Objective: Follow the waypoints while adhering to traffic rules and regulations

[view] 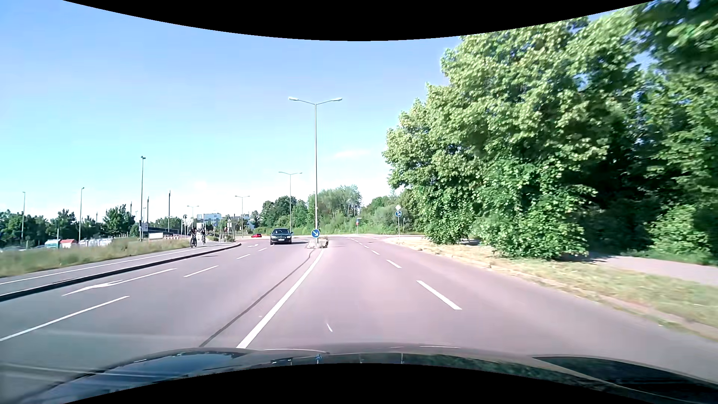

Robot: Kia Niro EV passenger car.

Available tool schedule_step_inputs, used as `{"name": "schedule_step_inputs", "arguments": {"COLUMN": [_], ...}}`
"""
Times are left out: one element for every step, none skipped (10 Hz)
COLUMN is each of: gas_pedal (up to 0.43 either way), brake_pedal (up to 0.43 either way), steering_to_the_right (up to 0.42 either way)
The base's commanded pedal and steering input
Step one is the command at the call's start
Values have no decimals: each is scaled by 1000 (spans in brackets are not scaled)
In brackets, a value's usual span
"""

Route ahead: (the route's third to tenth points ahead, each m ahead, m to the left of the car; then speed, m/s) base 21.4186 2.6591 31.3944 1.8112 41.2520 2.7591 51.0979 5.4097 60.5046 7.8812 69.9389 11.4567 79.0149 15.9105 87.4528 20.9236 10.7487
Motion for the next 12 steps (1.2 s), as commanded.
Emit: {"name": "schedule_step_inputs", "arguments": {"gas_pedal": [299, 299, 299, 299, 299, 299, 287, 260, 220, 197, 157, 130], "brake_pedal": [12, 12, 12, 12, 6, 12, 12, 12, 6, 12, 12, 12], "steering_to_the_right": [-35, -39, -39, -40, -39, -37, -35, -30, -27, -24, -23, -21]}}
